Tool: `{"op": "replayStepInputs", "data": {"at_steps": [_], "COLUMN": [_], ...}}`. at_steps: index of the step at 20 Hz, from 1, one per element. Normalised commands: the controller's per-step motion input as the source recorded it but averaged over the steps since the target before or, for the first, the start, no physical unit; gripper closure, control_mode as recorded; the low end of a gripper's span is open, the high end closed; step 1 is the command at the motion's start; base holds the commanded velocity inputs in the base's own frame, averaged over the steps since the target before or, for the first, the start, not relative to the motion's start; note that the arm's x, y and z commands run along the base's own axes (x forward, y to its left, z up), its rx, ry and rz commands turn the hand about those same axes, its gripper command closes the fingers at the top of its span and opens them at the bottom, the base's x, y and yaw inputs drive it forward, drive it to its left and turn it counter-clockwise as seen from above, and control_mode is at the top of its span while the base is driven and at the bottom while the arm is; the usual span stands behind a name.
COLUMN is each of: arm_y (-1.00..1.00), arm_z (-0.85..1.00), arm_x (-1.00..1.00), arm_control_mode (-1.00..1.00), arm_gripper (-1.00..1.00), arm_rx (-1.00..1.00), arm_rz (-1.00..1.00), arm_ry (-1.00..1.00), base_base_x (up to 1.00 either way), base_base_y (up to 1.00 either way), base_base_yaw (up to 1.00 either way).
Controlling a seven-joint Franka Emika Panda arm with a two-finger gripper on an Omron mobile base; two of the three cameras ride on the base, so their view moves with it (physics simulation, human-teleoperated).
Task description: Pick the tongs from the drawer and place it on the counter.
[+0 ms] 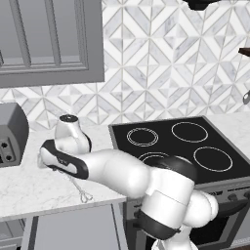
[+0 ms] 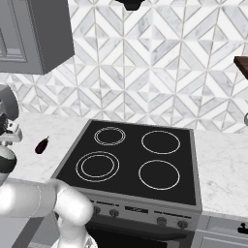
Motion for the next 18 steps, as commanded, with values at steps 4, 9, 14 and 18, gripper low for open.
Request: {"op": "replayStepInputs", "data": {"at_steps": [4, 9, 14, 18], "arm_y": [-0.03, -0.07, -0.03, -0.01], "arm_z": [-0.08, -0.36, -0.37, -0.26], "arm_x": [0.69, 0.25, 0.24, 0.33], "arm_control_mode": [-1.0, -1.0, -1.0, -1.0], "arm_gripper": [1.0, 1.0, 1.0, 1.0], "arm_rx": [0.0, 0.0, 0.0, 0.0], "arm_rz": [-0.01, 0.0, 0.0, 0.0], "arm_ry": [0.01, 0.0, 0.0, 0.0], "base_base_x": [0.0, 0.0, 0.0, 0.0], "base_base_y": [0.0, 0.0, 0.0, 0.0], "base_base_yaw": [0.0, 0.0, 0.0, 0.0]}}
